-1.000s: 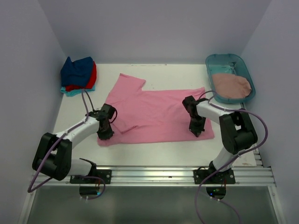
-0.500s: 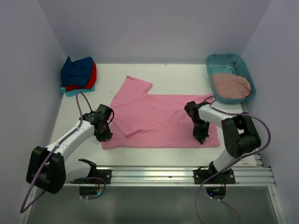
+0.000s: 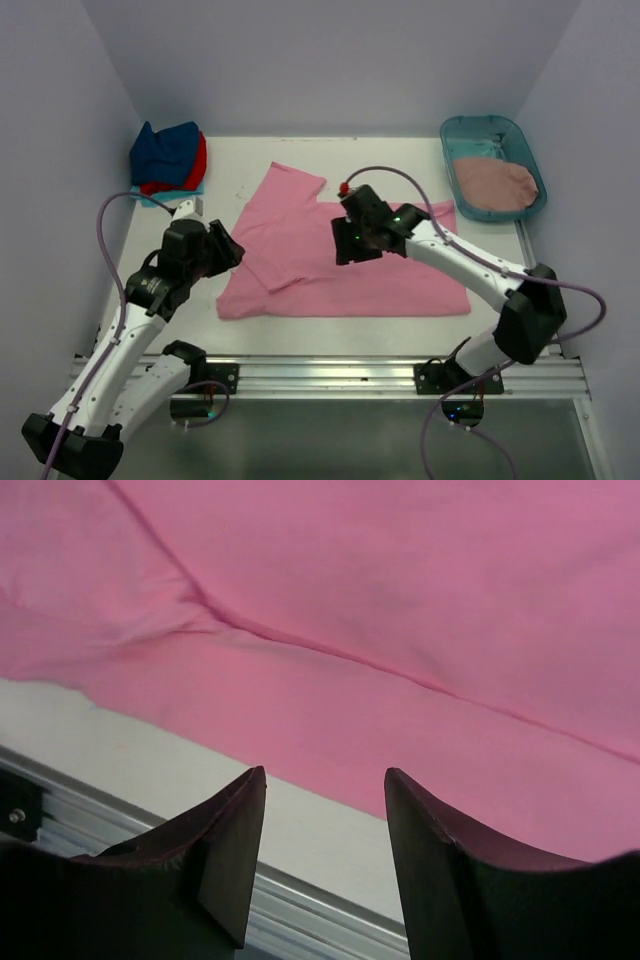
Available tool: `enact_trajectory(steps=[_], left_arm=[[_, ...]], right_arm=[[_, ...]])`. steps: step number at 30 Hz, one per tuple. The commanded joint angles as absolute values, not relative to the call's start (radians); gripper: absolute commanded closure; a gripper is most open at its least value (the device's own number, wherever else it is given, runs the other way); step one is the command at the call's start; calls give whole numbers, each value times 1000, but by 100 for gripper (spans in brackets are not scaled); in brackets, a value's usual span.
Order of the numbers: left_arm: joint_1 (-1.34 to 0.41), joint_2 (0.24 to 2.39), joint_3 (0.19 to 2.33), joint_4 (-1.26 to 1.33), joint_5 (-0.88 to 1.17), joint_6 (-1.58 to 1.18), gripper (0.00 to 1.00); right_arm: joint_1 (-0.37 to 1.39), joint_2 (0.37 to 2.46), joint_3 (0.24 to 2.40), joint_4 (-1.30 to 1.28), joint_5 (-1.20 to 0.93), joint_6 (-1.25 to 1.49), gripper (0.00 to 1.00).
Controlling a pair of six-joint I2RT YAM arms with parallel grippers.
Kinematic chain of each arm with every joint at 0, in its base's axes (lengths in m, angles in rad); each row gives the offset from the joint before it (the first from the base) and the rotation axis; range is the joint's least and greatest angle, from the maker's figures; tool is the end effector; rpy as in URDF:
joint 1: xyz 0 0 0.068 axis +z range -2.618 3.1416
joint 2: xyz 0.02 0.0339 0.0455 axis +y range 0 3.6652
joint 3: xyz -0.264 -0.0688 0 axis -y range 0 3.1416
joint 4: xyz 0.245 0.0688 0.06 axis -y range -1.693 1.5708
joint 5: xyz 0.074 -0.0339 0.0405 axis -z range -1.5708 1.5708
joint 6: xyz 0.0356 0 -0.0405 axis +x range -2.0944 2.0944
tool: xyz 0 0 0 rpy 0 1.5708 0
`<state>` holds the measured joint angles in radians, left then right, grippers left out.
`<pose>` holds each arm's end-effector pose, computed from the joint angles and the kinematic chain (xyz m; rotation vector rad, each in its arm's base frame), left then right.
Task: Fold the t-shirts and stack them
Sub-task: Fold the flattened tshirt in 1/3 of the way
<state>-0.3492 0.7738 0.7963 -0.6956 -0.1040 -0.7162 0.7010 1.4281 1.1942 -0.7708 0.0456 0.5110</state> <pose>0.1519 -0.0514 0.2953 -0.4721 2.2305 -0.4553 0.2253 0.1880 0.2839 -0.2316 2.6144 0.3856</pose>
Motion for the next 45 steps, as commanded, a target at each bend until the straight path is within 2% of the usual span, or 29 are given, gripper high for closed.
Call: enact_trajectory(steps=[1,9,17,36,41,42,43,45], left_arm=[[-351,744,805,-592,-118,-716,44],[-351,635,807,-620,-182,-761,41],[-351,512,801,-681,-264,-772,37],[-351,508,798,-715,-295,-762,36],[-351,502,796,-724,-311,-758,35],[-351,502,798,-726,-314,-756,34],[-351,500,796,-726,-318,-756,34],[-351,499,793,-726,-319,-756,34]], right_arm=[[842,1610,1340,-730,14,420,45],[991,2010,1761,-825,48,376,47],[1083,2206,1985,-897,97,301,48],[1094,2312,2062,-936,114,293,55],[1095,2333,2088,-942,98,301,63],[1095,2332,2088,-943,97,304,66],[1095,2330,2088,-943,97,305,74],[1095,2330,2088,-943,98,307,81]])
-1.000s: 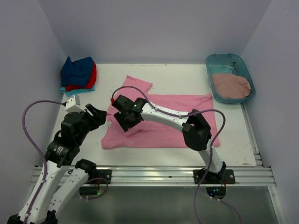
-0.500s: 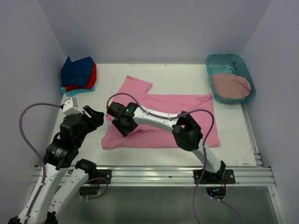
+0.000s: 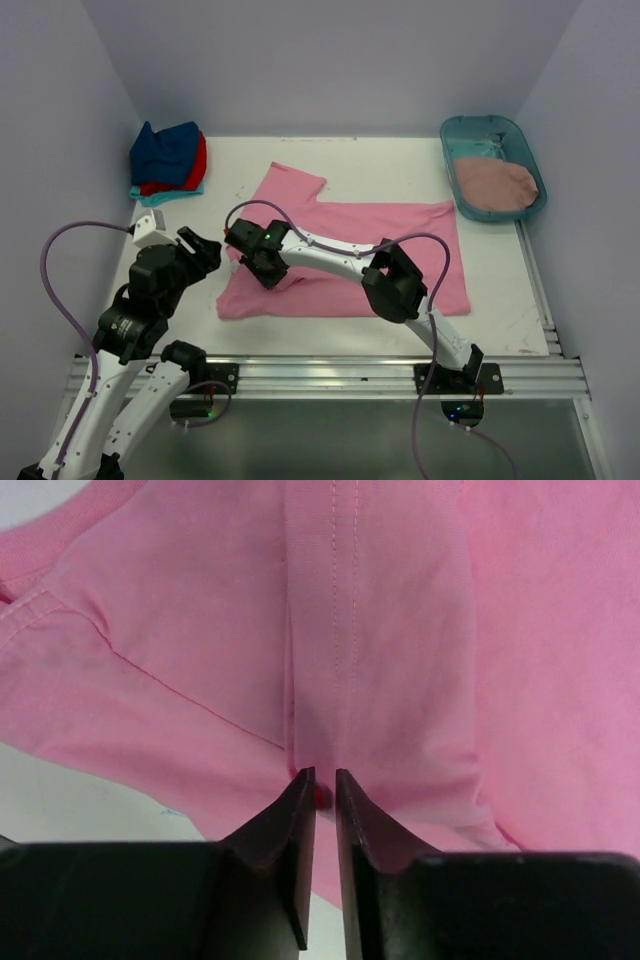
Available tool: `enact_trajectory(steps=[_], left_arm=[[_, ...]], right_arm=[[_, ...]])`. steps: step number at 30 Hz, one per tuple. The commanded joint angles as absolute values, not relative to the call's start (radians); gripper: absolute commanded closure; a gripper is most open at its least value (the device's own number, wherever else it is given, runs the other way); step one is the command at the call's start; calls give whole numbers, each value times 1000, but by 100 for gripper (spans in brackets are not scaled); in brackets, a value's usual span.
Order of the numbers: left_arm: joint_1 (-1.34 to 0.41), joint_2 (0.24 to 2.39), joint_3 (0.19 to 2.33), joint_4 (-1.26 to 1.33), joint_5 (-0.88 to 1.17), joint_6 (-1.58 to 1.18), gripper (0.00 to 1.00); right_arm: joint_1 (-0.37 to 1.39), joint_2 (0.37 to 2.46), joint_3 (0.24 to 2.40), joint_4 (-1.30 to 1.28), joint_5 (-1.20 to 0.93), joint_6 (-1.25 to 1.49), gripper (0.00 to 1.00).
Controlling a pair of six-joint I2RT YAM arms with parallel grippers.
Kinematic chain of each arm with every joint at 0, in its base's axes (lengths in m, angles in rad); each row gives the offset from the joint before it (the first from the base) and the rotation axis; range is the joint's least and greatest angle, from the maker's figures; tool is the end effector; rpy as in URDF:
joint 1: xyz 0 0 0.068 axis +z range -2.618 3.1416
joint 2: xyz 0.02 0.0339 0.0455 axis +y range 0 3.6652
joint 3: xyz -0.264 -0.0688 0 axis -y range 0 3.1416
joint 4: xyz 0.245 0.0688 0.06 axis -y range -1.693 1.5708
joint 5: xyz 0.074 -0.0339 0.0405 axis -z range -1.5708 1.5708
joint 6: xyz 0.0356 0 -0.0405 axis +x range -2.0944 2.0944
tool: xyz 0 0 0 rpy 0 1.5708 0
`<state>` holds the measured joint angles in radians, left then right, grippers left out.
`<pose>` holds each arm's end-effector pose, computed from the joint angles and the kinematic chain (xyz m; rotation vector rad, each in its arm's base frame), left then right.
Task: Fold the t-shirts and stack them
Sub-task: Fold the flattened tshirt in 1/3 of the way
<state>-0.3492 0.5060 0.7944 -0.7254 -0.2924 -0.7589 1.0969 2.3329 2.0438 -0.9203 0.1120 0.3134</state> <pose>0.1020 -0.0262 0.3229 -0.5916 1.9239 -0.4203 0.2285 0.4368 0.1898 -1.0377 2.5868 0.2110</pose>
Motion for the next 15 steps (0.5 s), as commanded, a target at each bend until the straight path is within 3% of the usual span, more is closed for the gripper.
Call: enact_trajectory(steps=[1,5,15], left_arm=[[-351,500,792,-724,-319,-756,34],[-351,503,790,-721,-318,-753,34],[-351,506,773,-719,-311,-755,34]], right_arm=[[1095,2329,2088,-943,103,305,84],[1095,2324,2088,-951,110,307,96],[1088,2250,2048,-914,319,379,100]])
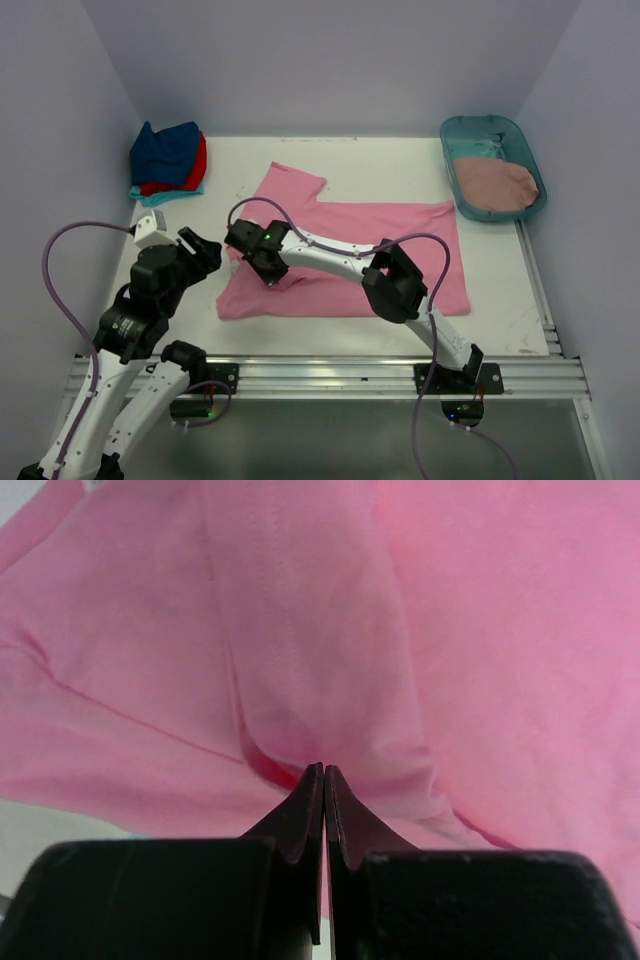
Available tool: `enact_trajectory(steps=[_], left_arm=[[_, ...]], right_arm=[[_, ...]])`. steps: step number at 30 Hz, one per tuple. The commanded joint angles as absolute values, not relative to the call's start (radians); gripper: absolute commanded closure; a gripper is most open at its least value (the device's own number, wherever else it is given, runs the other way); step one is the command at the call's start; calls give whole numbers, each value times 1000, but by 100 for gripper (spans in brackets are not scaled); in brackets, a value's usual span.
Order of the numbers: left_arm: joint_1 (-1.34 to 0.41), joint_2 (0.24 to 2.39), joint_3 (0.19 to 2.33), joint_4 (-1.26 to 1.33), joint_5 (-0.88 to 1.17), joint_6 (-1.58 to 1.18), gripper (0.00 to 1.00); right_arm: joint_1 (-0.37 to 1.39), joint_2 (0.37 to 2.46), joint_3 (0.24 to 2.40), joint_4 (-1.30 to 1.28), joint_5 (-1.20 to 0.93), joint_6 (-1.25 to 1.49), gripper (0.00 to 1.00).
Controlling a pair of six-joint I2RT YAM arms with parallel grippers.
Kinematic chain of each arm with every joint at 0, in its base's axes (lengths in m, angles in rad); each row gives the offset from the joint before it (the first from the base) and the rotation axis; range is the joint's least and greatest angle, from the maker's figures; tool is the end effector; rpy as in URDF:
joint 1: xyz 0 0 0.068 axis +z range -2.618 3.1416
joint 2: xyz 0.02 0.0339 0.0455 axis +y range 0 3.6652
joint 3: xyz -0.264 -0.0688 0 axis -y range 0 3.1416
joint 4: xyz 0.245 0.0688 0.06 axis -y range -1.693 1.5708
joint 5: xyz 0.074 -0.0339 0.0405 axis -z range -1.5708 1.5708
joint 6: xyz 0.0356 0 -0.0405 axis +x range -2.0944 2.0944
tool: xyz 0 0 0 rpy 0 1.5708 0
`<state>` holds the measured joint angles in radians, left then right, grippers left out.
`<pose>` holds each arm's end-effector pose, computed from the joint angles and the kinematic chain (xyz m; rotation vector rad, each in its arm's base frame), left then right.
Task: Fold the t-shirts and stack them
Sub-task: Fold the flattened tshirt in 1/3 of the way
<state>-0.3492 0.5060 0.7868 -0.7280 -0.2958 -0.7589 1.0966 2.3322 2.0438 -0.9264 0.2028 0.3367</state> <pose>0.1025 -0.0263 0.3203 -0.5941 1.9319 -0.4115 0.2311 0.4345 0.1904 -0.9695 2.5628 0.1136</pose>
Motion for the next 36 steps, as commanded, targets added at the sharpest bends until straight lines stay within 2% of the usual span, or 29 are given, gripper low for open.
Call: enact_trajectory(steps=[1,12,24,36], left_arm=[[-351,509,772,-719,-307,-755,34],[-351,520,765,-726,-299,-753,34],[-351,545,746,-719,-279,-753,34],[-351,560,721,-706,-272,-753,35]], right_arm=[[1080,2246,2042,-907,339,385,100],[993,2267,2049,-877,497,492,100],[908,2316,2072,-819,480,472,100],[897,2273,2022,-790,543,486,100]])
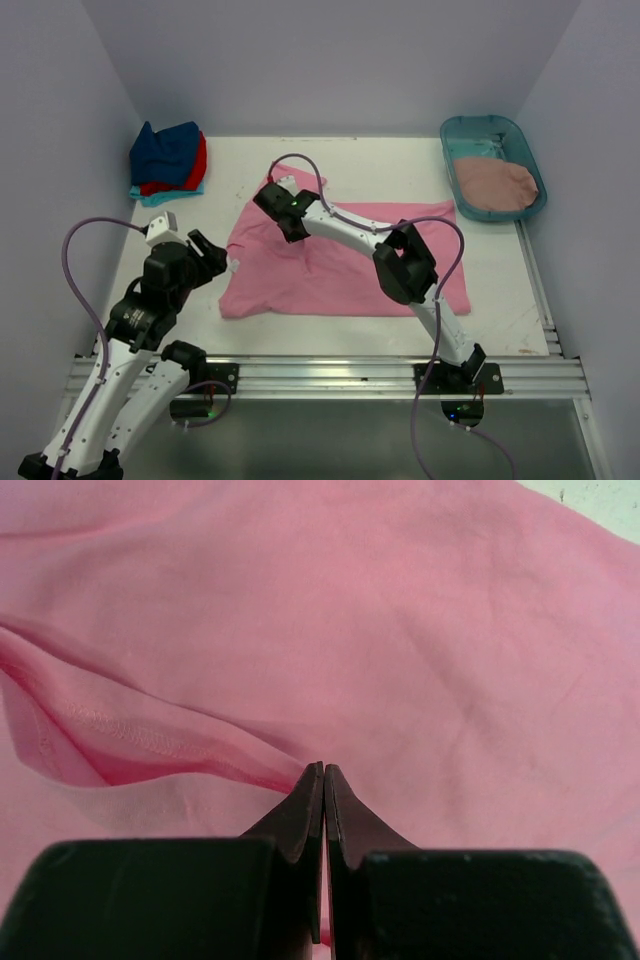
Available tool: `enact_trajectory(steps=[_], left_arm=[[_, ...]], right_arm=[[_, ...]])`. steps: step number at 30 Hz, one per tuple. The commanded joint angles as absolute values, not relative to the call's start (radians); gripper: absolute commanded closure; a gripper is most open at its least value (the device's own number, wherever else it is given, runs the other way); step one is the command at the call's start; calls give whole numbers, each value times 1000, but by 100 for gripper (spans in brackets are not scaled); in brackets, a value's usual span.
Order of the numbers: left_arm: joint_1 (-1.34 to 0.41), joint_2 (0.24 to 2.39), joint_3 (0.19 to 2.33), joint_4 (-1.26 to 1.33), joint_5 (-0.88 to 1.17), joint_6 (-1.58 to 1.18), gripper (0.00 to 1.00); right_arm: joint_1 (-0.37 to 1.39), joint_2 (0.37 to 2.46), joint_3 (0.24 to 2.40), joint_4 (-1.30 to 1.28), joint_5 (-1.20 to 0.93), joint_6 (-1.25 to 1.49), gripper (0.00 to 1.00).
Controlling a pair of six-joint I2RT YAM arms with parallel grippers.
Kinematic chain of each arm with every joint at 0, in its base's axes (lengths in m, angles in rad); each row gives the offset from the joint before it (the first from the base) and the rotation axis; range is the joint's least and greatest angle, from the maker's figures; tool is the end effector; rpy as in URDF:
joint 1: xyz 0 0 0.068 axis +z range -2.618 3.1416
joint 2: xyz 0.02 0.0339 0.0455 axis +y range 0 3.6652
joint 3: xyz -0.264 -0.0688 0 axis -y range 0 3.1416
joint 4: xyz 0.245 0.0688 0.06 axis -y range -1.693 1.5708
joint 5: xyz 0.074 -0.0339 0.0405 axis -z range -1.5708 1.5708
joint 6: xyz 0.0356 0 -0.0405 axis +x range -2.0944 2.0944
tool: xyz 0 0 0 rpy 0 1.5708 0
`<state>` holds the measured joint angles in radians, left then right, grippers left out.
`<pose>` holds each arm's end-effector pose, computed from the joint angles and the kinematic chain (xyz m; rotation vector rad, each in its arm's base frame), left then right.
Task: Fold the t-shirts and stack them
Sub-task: Fold the flattened tshirt in 1/3 of the way
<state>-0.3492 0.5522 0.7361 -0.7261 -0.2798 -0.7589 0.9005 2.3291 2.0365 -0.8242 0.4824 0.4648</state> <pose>0.1141 -0.0311 0.2999 -0.5922 2.0270 -0.3737 0.3234 0.3813 0.1971 -0.4002 2.4629 -0.1125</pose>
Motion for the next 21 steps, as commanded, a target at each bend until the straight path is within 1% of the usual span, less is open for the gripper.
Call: enact_trajectory(steps=[1,2,3,5,6,7,9,13,16,19,21], left_arm=[[-351,560,719,-704,-270,-753,35],[-351,563,716,-703,-268,-753,35],[-351,568,713,-698,-267,-753,35],[-351,575,707,-692,-261,-752,35],[-351,575,704,-687,-256,-750,35],[-351,580,698,-683,-253,-749,35],[-351,591,690,-658,-224,-733,35],[-351,632,649,-572,-134,-681,36],[-353,702,637,-477,-86,-660,38],[-351,829,676,-342,-77,-650,38],[-350,984,739,-282,-112,-650,34]], right_arm=[[897,2269,2008,-795,552,491,100],[896,2263,2000,-798,558,500,100],[897,2258,1994,-807,572,509,95],[897,2252,1988,-833,586,535,75],[899,2246,1977,-844,600,543,60],[900,2240,1971,-860,612,552,56],[910,2201,1941,-874,650,583,51],[920,2083,1849,-874,759,630,50],[911,1979,1769,-871,833,673,46],[859,1877,1688,-827,810,650,43],[803,1841,1648,-816,759,627,40]])
